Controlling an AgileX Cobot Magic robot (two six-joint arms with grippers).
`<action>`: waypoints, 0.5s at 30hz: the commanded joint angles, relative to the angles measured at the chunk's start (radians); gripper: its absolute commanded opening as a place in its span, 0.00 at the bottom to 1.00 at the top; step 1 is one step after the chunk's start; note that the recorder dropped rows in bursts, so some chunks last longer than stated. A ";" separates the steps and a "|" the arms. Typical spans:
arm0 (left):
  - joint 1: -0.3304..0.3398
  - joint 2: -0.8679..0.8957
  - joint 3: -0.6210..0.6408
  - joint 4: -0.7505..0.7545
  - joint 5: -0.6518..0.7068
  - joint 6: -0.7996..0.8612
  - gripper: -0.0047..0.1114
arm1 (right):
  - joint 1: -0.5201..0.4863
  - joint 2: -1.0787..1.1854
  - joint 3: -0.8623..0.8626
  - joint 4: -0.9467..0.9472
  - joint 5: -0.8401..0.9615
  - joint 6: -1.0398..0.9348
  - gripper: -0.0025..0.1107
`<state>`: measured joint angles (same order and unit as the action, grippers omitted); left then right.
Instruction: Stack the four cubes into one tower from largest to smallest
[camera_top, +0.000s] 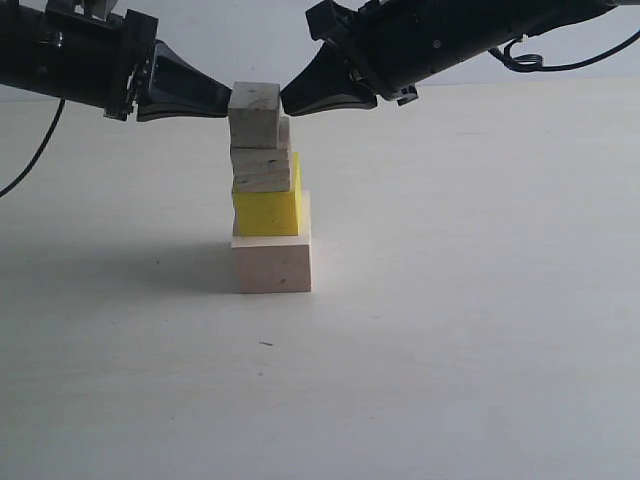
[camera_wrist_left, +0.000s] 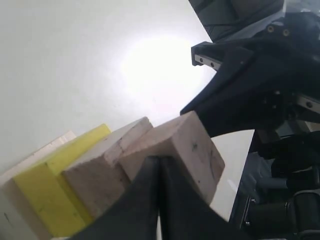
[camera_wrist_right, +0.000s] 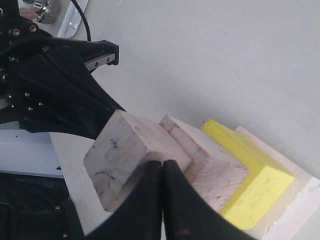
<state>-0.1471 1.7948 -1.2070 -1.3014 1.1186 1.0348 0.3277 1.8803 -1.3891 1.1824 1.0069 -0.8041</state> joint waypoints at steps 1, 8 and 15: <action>-0.005 -0.004 -0.006 -0.012 0.024 0.008 0.04 | -0.001 0.000 -0.004 0.014 -0.007 -0.011 0.02; -0.005 -0.004 -0.006 -0.006 0.026 0.008 0.04 | -0.001 0.000 -0.004 0.014 -0.011 -0.011 0.02; -0.005 -0.004 -0.006 0.036 0.007 -0.005 0.04 | -0.001 0.000 -0.004 0.014 -0.003 -0.011 0.02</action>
<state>-0.1471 1.7948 -1.2070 -1.2741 1.1316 1.0348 0.3277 1.8803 -1.3891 1.1850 0.9977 -0.8041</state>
